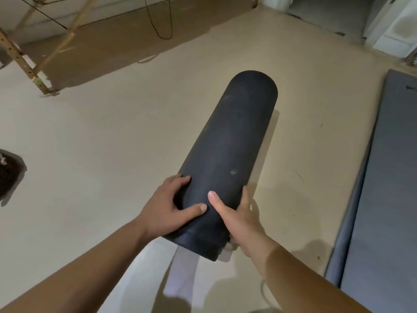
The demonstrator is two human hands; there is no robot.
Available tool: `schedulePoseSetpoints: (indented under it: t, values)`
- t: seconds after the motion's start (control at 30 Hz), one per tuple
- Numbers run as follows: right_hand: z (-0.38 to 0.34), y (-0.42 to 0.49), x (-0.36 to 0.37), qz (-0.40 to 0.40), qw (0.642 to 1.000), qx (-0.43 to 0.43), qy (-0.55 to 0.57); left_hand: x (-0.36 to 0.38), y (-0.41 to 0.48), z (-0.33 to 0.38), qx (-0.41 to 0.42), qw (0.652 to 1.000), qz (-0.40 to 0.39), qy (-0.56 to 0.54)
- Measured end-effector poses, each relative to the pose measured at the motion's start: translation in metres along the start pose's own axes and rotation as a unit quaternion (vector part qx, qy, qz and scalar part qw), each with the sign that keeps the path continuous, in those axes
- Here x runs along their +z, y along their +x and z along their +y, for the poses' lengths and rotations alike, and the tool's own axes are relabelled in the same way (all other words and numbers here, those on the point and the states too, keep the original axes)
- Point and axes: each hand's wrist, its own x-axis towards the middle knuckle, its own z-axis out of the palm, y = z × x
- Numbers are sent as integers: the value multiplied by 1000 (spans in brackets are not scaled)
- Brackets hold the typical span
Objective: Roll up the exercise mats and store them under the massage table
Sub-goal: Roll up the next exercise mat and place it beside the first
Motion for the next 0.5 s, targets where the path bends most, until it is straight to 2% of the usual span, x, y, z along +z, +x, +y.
schedulePoseSetpoints:
  t: [0.07, 0.2, 0.33, 0.5]
  values:
    - [-1, 0, 6, 14, 999, -7, -33, 6, -7, 4, -3, 1000, -6, 17]
    - [6, 6, -9, -15, 999, -1, 30, -1, -6, 2, -11, 1000, -9, -24]
    - [15, 13, -11, -87, 995, 39, 39, -5, -1, -9, -44, 998, 2, 34]
    - [22, 21, 0, -94, 993, 46, 62, -6, -5, -6, -94, 995, 16, 43]
